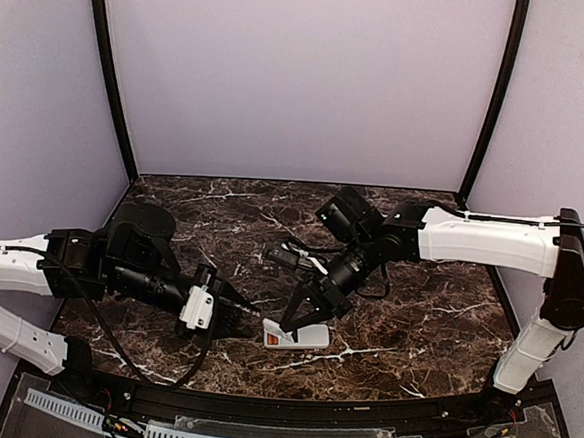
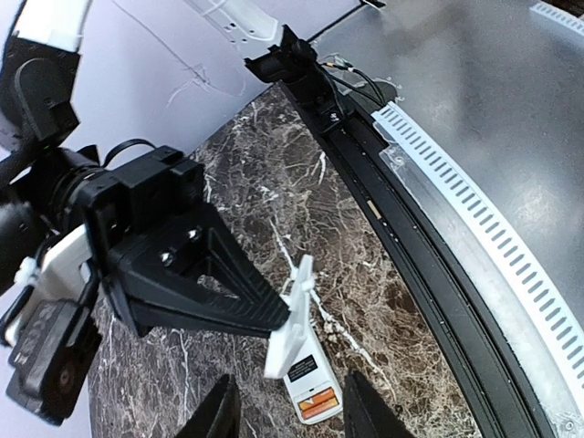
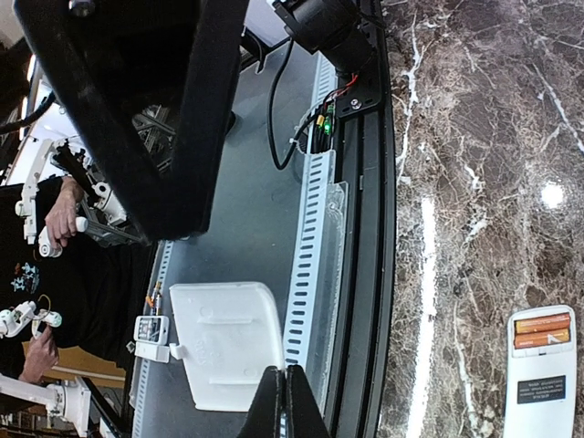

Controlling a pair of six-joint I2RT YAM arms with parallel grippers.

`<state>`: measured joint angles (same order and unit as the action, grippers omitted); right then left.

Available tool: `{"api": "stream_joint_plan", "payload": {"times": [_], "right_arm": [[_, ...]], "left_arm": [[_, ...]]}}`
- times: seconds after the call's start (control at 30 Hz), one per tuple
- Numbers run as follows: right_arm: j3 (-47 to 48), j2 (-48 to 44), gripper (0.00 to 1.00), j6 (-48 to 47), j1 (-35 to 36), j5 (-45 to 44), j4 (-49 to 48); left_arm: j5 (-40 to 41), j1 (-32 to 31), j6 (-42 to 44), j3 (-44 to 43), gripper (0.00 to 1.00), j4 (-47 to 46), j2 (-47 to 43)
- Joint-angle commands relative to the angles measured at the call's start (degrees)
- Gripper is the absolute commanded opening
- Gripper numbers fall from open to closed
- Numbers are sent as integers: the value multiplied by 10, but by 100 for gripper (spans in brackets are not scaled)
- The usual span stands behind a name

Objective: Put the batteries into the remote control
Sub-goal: Pass from the right arm to the left

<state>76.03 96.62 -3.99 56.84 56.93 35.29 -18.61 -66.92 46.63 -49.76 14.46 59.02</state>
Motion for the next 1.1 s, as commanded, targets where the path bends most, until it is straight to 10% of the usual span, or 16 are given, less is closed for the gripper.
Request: {"api": "stream_joint_plan", "payload": {"times": [0.0,1.07], "right_arm": [[-2,5,0,-9,-6,31,4],[5,17,0,-13,-5,55,11]], "left_arm": [[28,-29,66,-26,37,37,34],[75,-50,51,-41,3,-12,89]]}}
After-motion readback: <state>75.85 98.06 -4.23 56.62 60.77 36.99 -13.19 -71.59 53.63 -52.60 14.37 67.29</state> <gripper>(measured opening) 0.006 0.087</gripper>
